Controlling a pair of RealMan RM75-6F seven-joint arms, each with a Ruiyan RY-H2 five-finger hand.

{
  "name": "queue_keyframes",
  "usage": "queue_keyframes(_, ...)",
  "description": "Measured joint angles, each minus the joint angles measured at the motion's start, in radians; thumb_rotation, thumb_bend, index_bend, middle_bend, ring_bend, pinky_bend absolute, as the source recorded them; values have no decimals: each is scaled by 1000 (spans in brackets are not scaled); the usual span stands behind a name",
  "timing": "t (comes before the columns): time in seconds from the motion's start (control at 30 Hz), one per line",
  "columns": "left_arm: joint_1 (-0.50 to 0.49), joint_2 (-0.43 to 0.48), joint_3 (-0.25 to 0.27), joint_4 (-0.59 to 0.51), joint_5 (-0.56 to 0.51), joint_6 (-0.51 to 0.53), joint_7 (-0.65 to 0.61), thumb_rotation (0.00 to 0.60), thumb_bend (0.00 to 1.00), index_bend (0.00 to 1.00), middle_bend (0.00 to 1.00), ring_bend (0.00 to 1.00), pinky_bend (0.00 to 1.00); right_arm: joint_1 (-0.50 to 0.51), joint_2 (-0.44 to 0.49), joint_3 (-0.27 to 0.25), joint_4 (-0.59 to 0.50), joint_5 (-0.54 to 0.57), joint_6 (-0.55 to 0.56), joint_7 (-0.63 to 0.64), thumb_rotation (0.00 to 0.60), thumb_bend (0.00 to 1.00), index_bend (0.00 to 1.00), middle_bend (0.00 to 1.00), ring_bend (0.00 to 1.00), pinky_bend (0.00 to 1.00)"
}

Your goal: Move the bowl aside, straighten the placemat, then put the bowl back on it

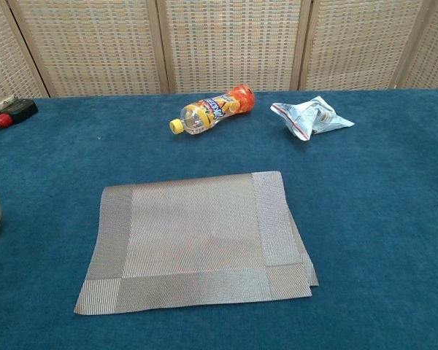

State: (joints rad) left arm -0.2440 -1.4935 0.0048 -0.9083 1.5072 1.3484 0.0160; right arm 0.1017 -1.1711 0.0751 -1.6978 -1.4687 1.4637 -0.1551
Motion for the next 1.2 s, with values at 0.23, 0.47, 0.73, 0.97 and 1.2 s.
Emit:
queue_keyframes(0.23,9,100,-17,-186,27,77,19,600,202,0,0,0,0,1,-1,-2,-1,-3,-3,-2,600,155,0,0,0,0)
queue_keyframes(0.47,3,136,-4,-371,87,102,125,600,202,53,0,0,0,0,1,-3,-3,-6,0,2,600,155,0,0,0,0)
queue_keyframes(0.73,-6,91,36,-488,139,71,282,600,159,73,0,0,0,-3,11,3,-8,-3,7,23,600,155,0,0,0,0)
queue_keyframes(0.97,-16,-2,63,-512,146,-6,408,600,93,73,0,0,0,-7,21,5,-14,-8,15,41,600,152,0,0,0,0)
queue_keyframes(1.2,-25,-75,67,-505,144,-39,455,600,95,73,0,0,0,-5,24,5,-13,-7,10,48,600,152,0,0,0,0)
